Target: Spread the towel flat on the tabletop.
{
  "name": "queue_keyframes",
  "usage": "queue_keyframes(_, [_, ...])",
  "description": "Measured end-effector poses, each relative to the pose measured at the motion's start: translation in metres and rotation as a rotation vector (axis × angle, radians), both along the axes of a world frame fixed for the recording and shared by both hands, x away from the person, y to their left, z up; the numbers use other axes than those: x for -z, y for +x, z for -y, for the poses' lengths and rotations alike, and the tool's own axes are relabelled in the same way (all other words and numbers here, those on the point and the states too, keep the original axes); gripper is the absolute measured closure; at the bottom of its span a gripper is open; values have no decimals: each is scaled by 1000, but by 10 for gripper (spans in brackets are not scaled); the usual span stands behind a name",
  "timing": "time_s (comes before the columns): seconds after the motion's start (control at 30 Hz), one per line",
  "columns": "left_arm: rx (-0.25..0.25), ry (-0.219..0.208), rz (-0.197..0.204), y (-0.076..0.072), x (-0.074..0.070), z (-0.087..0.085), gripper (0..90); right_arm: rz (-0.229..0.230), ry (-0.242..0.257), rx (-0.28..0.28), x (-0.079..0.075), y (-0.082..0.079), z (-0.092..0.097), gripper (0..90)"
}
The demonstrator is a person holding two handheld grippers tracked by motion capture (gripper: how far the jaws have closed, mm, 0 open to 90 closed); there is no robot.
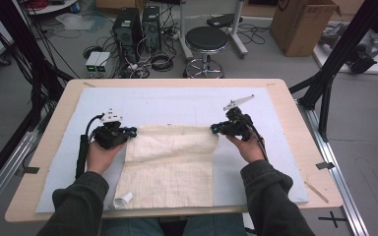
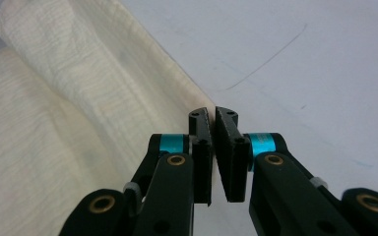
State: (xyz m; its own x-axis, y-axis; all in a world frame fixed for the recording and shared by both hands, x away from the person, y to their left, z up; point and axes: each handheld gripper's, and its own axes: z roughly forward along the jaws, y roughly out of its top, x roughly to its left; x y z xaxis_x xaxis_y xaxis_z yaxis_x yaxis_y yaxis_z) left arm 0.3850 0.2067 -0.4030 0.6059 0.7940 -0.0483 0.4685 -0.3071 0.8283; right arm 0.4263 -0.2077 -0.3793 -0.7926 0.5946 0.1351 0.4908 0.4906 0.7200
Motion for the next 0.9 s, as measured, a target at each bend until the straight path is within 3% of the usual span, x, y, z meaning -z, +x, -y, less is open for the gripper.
queue_keyframes(0.13, [-49, 5, 5, 22, -2, 2, 865, 20, -6, 31, -6, 22, -4, 856])
queue_keyframes(0.17, [-67, 4, 19, 27, -2, 3, 865, 23, -12, 42, -8, 28, -6, 855])
queue_keyframes(0.23, [-112, 1, 10, 39, 0, 3, 809, 38, -44, 89, -10, 50, -13, 854])
queue_keyframes(0.27, [-144, 21, 17, 44, 0, 3, 809, 38, -44, 89, -10, 50, -13, 854])
queue_keyframes(0.3, [-166, 29, 31, 46, 1, 2, 701, 64, -85, 144, -10, 62, -16, 766])
queue_keyframes(0.37, [-185, -6, 18, 48, 3, -5, 687, 63, -94, 163, -9, 66, -15, 759])
queue_keyframes(0.43, [-169, 1, 3, 46, 4, -11, 646, 45, -64, 173, -8, 70, -10, 744])
queue_keyframes(0.5, [-153, -16, 10, 41, 4, -17, 642, 20, -47, 169, -7, 69, -5, 720])
queue_keyframes(0.63, [-108, -65, 18, 26, 0, -23, 606, 30, -20, 140, -6, 54, 3, 685])
queue_keyframes(0.8, [-24, -80, 42, -2, -4, -26, 558, 31, 50, 78, -4, 18, 11, 625])
queue_keyframes(0.83, [-11, -79, 52, -8, -4, -27, 552, 52, 61, 63, -4, 12, 12, 624])
queue_keyframes(0.87, [6, -76, 63, -15, -4, -28, 552, 52, 61, 63, -4, 12, 12, 624])
queue_keyframes(0.9, [17, -81, 62, -21, -4, -30, 549, 51, 73, 37, -3, -2, 13, 607])
